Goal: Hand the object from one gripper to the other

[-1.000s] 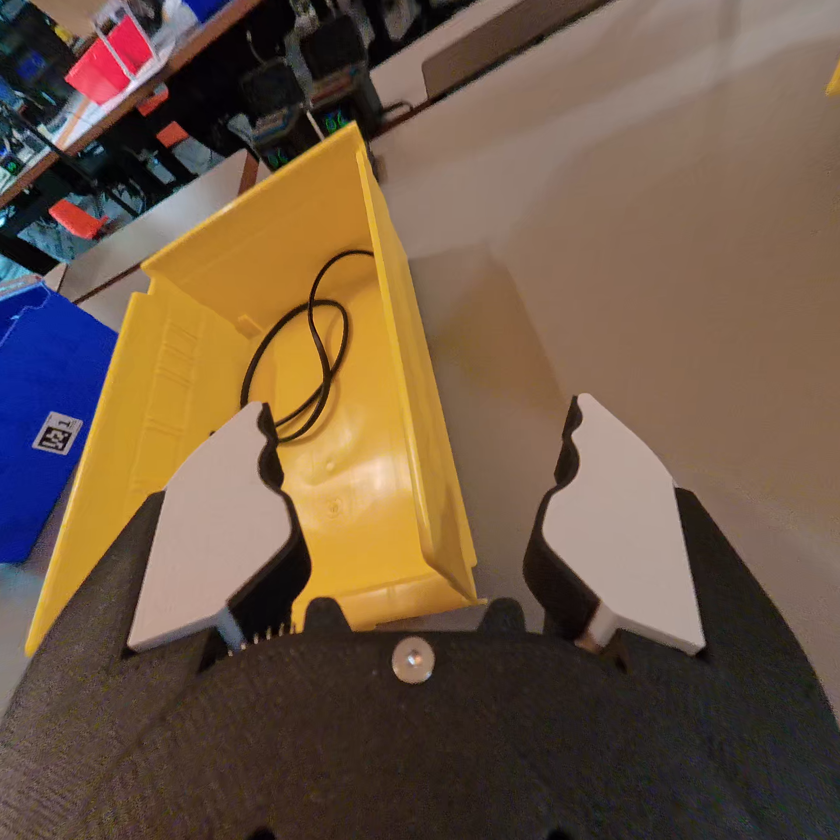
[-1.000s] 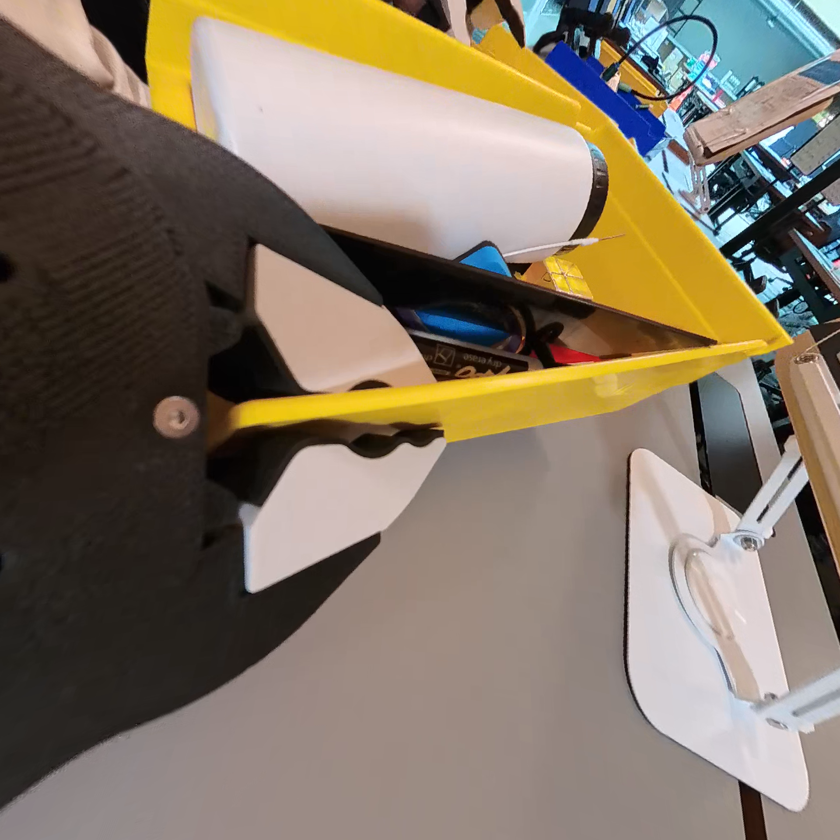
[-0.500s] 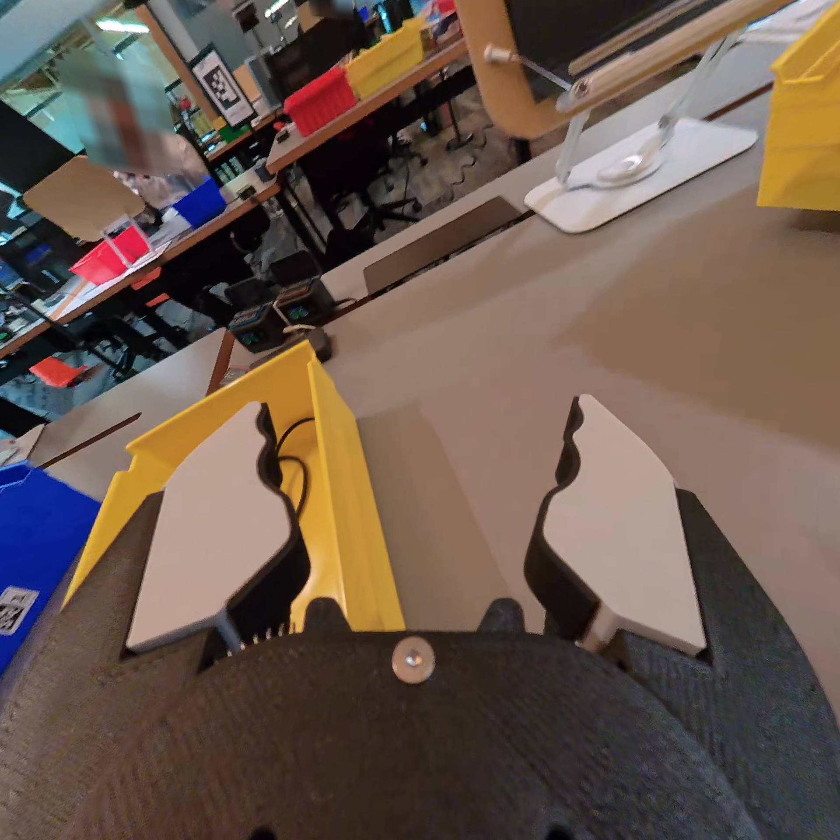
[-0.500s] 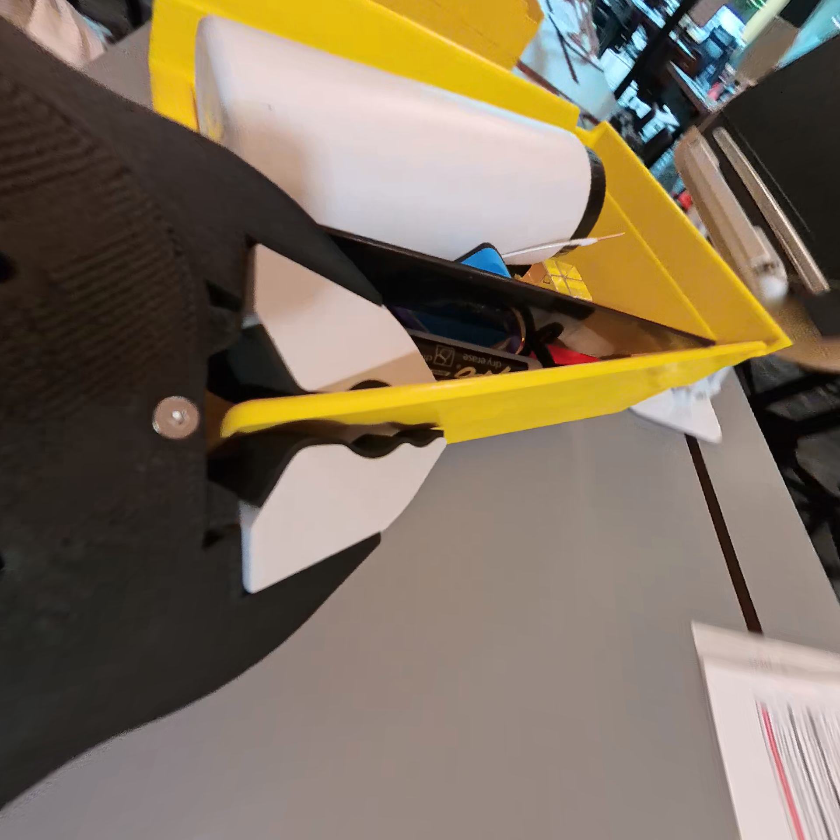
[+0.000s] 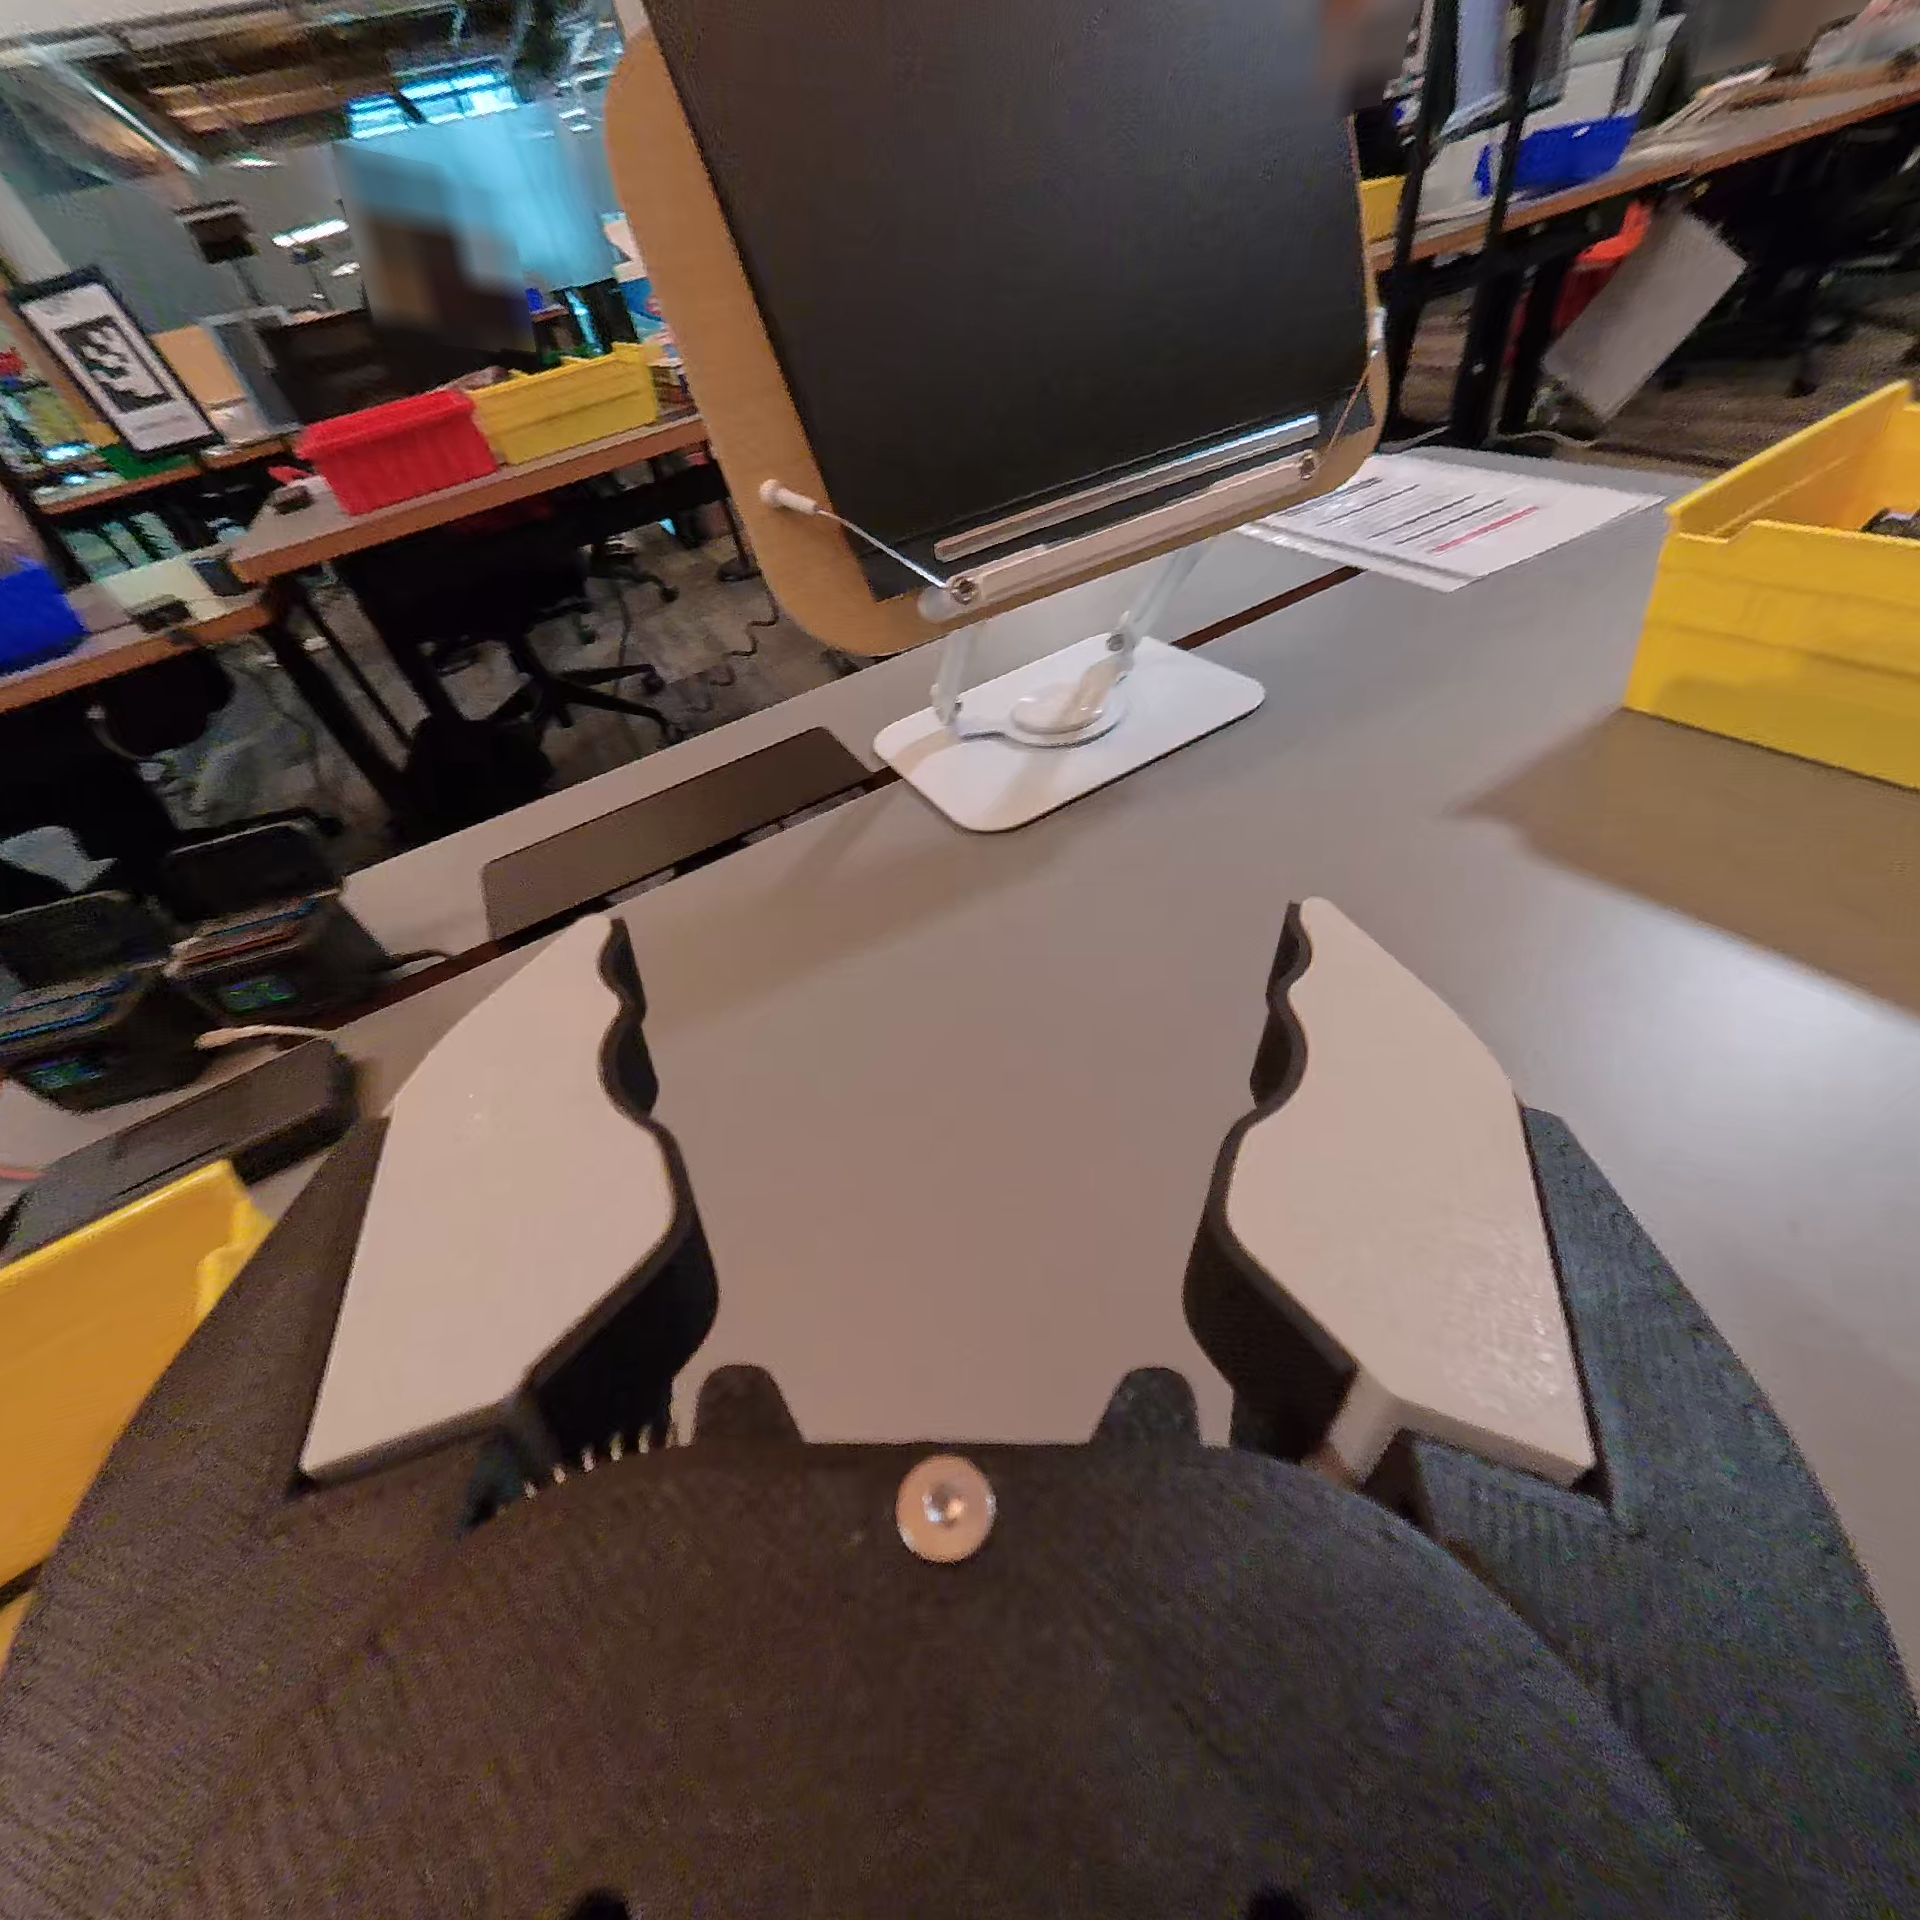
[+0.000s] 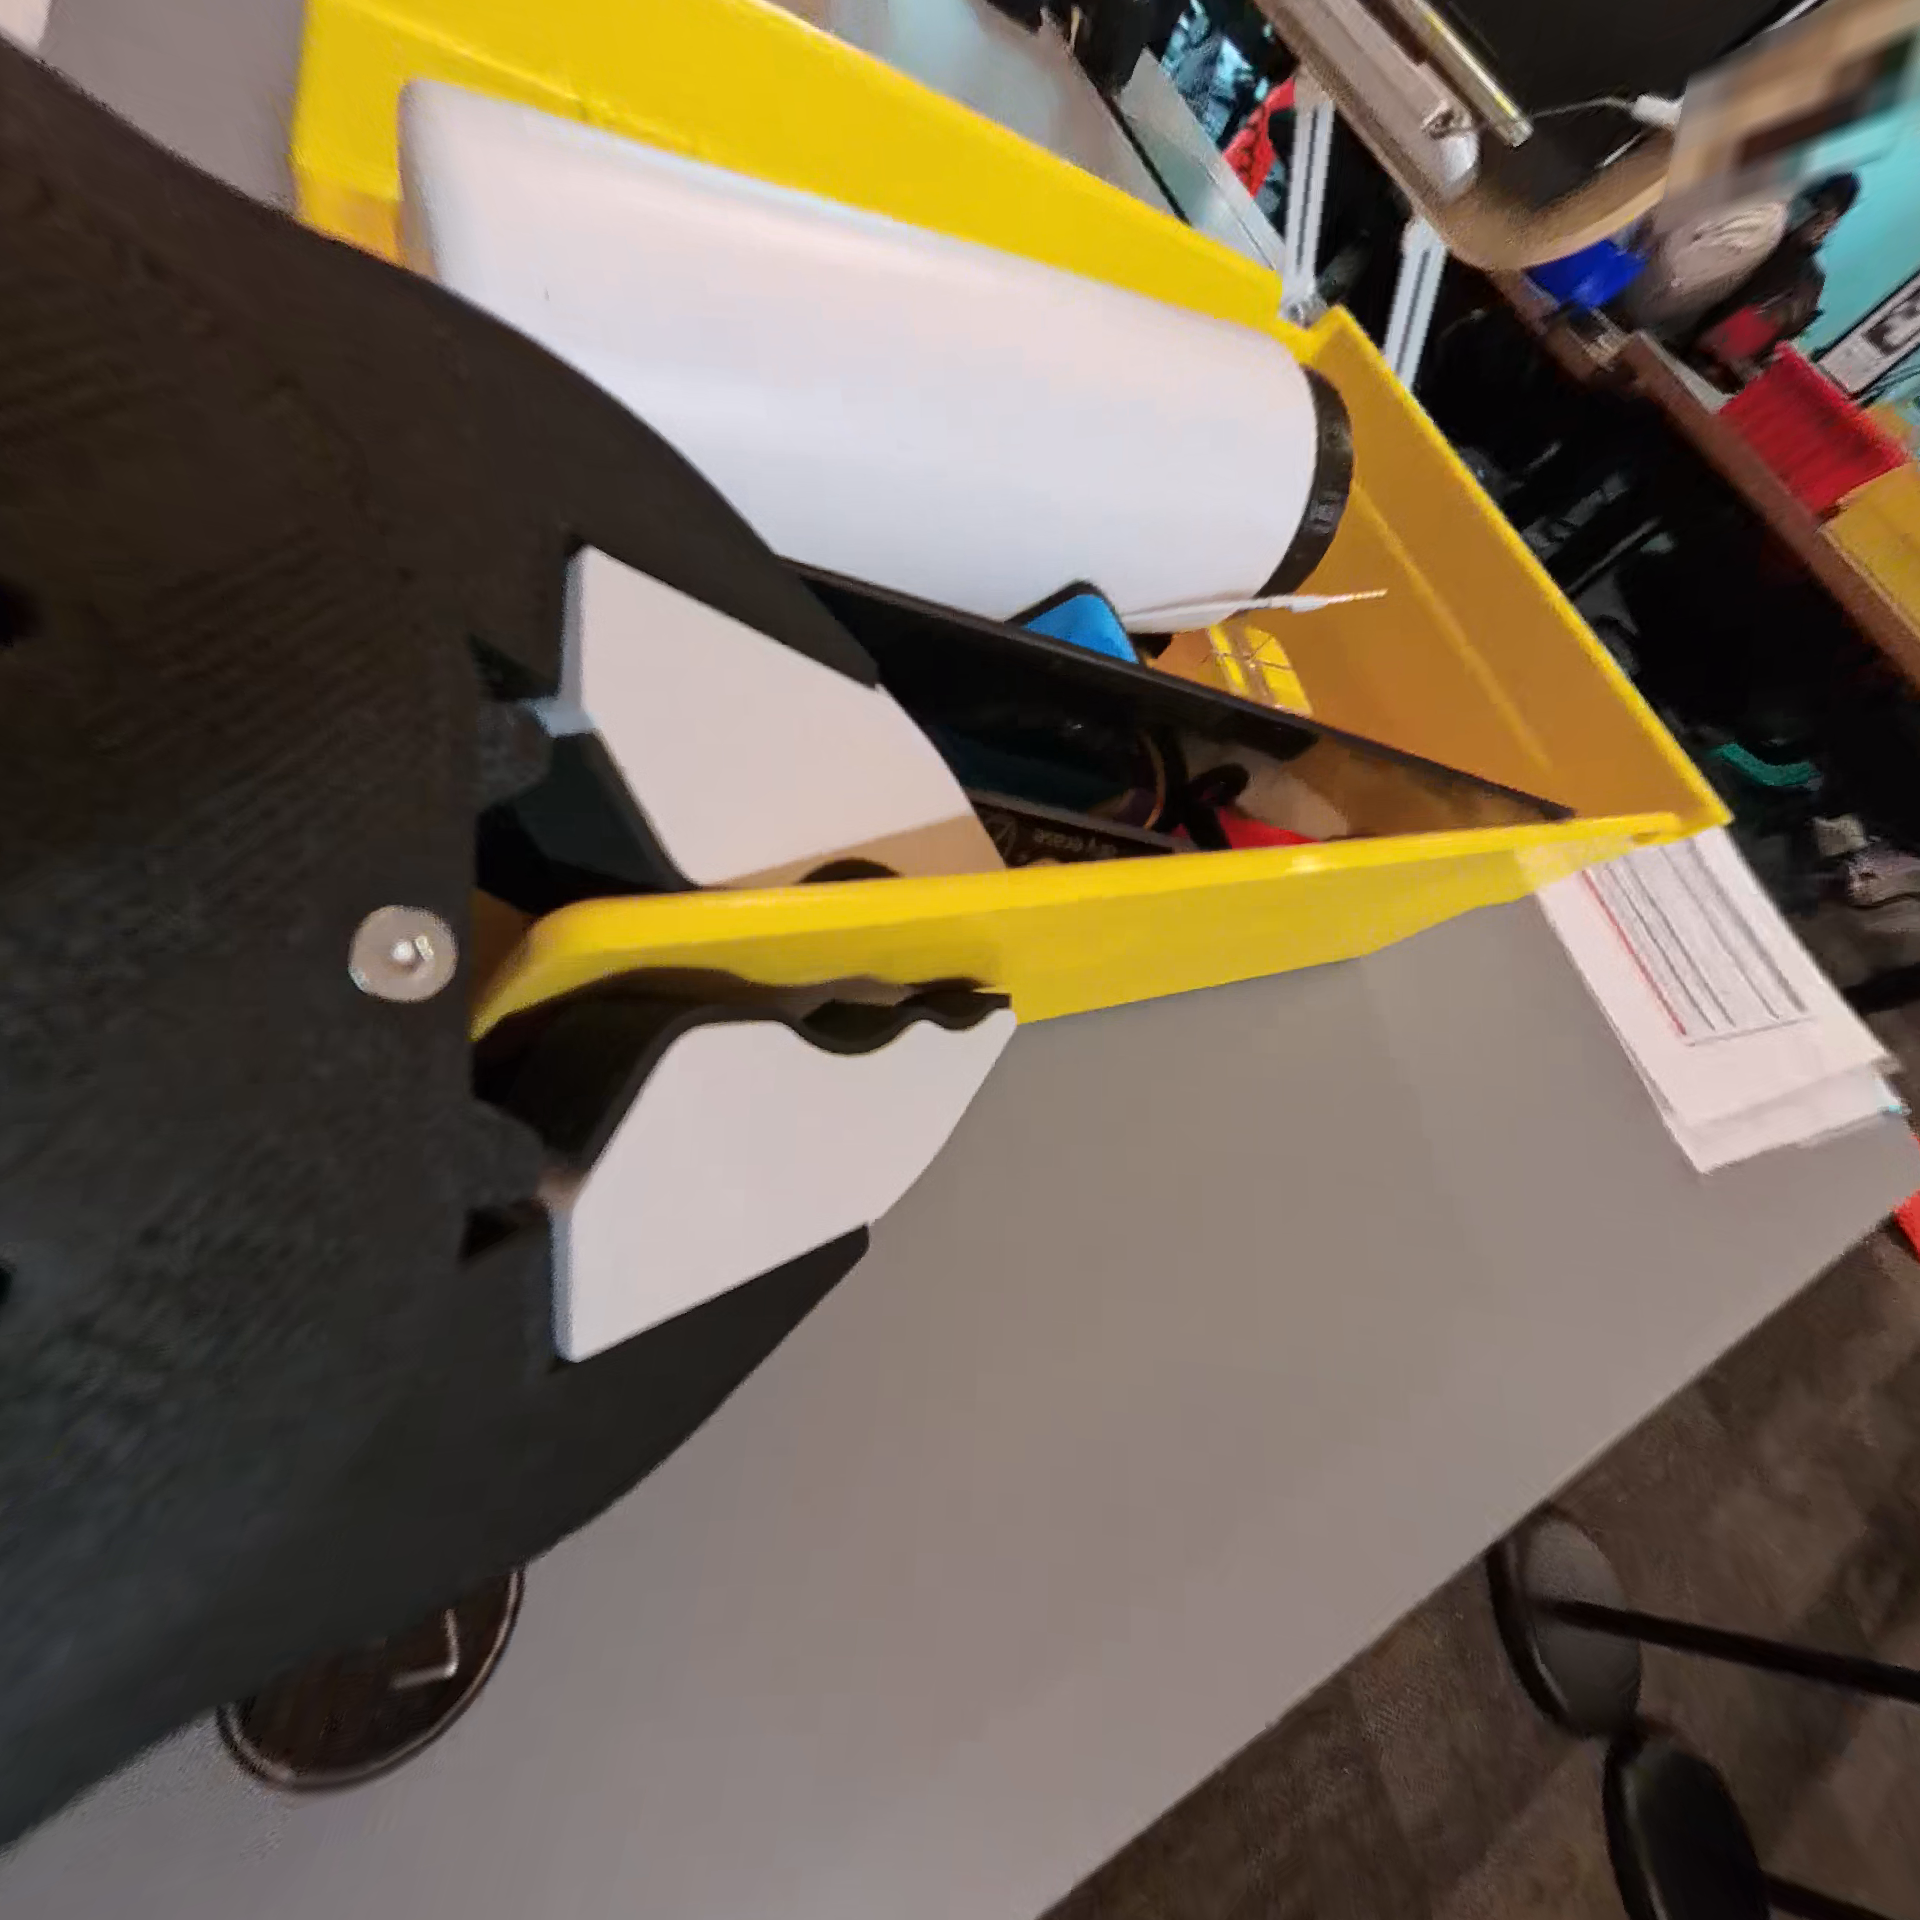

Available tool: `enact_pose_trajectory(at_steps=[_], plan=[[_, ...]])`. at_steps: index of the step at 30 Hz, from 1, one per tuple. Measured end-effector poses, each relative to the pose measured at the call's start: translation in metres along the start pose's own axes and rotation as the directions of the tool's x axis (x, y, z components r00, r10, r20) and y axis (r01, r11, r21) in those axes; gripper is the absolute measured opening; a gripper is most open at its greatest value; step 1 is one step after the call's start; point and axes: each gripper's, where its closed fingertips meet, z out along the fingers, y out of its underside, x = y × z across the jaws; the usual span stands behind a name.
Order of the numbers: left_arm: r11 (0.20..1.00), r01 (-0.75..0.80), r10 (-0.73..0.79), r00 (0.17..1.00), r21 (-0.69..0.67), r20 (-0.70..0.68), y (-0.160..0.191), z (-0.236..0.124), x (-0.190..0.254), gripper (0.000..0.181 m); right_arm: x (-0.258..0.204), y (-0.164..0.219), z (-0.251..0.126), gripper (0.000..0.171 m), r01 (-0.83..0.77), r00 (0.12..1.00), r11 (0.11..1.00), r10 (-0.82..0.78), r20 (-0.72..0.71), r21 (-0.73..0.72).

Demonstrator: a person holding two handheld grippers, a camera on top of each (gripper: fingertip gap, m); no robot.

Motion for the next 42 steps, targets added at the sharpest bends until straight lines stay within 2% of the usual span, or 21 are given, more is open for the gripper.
enact_pose_trajectory(at_steps=[1, 3, 5, 7, 9, 11, 13, 14, 15, 18, 21, 23, 24, 27, 29, 31, 35, 36, 40, 42], plan=[[1.000, 0.011, -0.011, 1.000, 0.003, -0.017, 0.000, 0.005, 0.003, 0.114, 0.002, -0.002, -0.002, 0.013, 0.006, 1.000, 1.000, -0.006, -0.010, 0.018], [1.000, 0.031, -0.031, 0.998, -0.002, -0.046, 0.003, 0.012, 0.009, 0.114, 0.001, -0.009, -0.006, 0.020, -0.001, 1.000, 0.997, 0.001, 0.003, 0.071], [0.999, 0.033, -0.033, 0.998, -0.016, -0.058, 0.005, 0.016, 0.011, 0.114, 0.003, -0.022, -0.019, 0.046, -0.036, 0.999, 0.987, 0.033, 0.024, 0.153], [0.999, 0.004, -0.005, 0.999, -0.036, -0.046, 0.004, 0.014, 0.005, 0.115, 0.007, -0.037, -0.042, 0.052, -0.016, 1.000, 0.970, 0.017, -0.001, 0.244], [0.996, -0.050, 0.050, 0.999, -0.077, -0.001, 0.000, 0.003, -0.017, 0.113, -0.004, -0.056, -0.069, 0.052, 0.073, 0.997, 0.932, -0.062, -0.044, 0.354], [0.995, -0.060, 0.069, 0.992, -0.078, 0.105, -0.011, -0.021, -0.059, 0.112, -0.042, -0.073, -0.094, 0.051, 0.228, 0.973, 0.864, -0.215, -0.082, 0.449], [0.998, -0.001, 0.012, 0.981, -0.056, 0.193, -0.017, -0.056, -0.105, 0.110, -0.097, -0.077, -0.105, 0.049, 0.391, 0.914, 0.787, -0.394, -0.098, 0.476], [0.997, 0.044, -0.029, 0.971, -0.058, 0.238, -0.013, -0.075, -0.129, 0.106, -0.128, -0.075, -0.105, 0.046, 0.450, 0.878, 0.751, -0.471, -0.084, 0.483], [0.993, 0.093, -0.068, 0.959, -0.079, 0.274, -0.003, -0.094, -0.152, 0.091, -0.161, -0.071, -0.104, 0.043, 0.485, 0.843, 0.716, -0.536, -0.049, 0.501], [0.906, 0.327, -0.216, 0.904, -0.270, 0.369, 0.069, -0.152, -0.209, 0.044, -0.271, -0.031, -0.098, 0.033, 0.453, 0.717, 0.665, -0.668, 0.202, 0.593], [0.850, 0.452, -0.373, 0.879, -0.270, 0.296, 0.111, -0.180, -0.218, 0.039, -0.365, 0.043, -0.086, 0.034, 0.326, 0.538, 0.773, -0.625, 0.565, 0.545], [0.858, 0.459, -0.403, 0.880, -0.230, 0.253, 0.118, -0.186, -0.219, 0.037, -0.403, 0.100, -0.067, 0.036, 0.363, 0.433, 0.821, -0.568, 0.700, 0.441], [0.860, 0.454, -0.397, 0.882, -0.234, 0.254, 0.123, -0.188, -0.221, 0.034, -0.413, 0.128, -0.053, 0.036, 0.432, 0.399, 0.814, -0.559, 0.727, 0.389], [0.842, 0.433, -0.371, 0.898, -0.321, 0.238, 0.143, -0.182, -0.218, 0.032, -0.423, 0.188, -0.022, 0.034, 0.636, 0.323, 0.718, -0.582, 0.746, 0.284], [0.816, 0.405, -0.343, 0.914, -0.413, 0.218, 0.158, -0.174, -0.213, 0.032, -0.419, 0.203, -0.010, 0.031, 0.698, 0.312, 0.661, -0.628, 0.714, 0.277], [0.782, 0.363, -0.302, 0.932, -0.507, 0.201, 0.172, -0.164, -0.209, 0.033, -0.415, 0.206, -0.004, 0.030, 0.714, 0.321, 0.645, -0.647, 0.692, 0.273], [0.733, 0.278, -0.214, 0.960, -0.621, 0.178, 0.187, -0.143, -0.206, 0.038, -0.403, 0.193, 0.004, 0.028, 0.691, 0.386, 0.675, -0.647, 0.658, 0.258], [0.726, 0.278, -0.202, 0.960, -0.629, 0.192, 0.190, -0.139, -0.209, 0.045, -0.399, 0.188, 0.006, 0.027, 0.680, 0.406, 0.688, -0.642, 0.651, 0.254], [0.665, 0.348, -0.253, 0.938, -0.661, 0.238, 0.208, -0.133, -0.215, 0.057, -0.386, 0.173, 0.010, 0.026, 0.620, 0.476, 0.752, -0.588, 0.654, 0.225], [0.642, 0.357, -0.255, 0.934, -0.679, 0.249, 0.218, -0.134, -0.218, 0.058, -0.379, 0.169, 0.012, 0.025, 0.602, 0.504, 0.770, -0.573, 0.646, 0.213]])
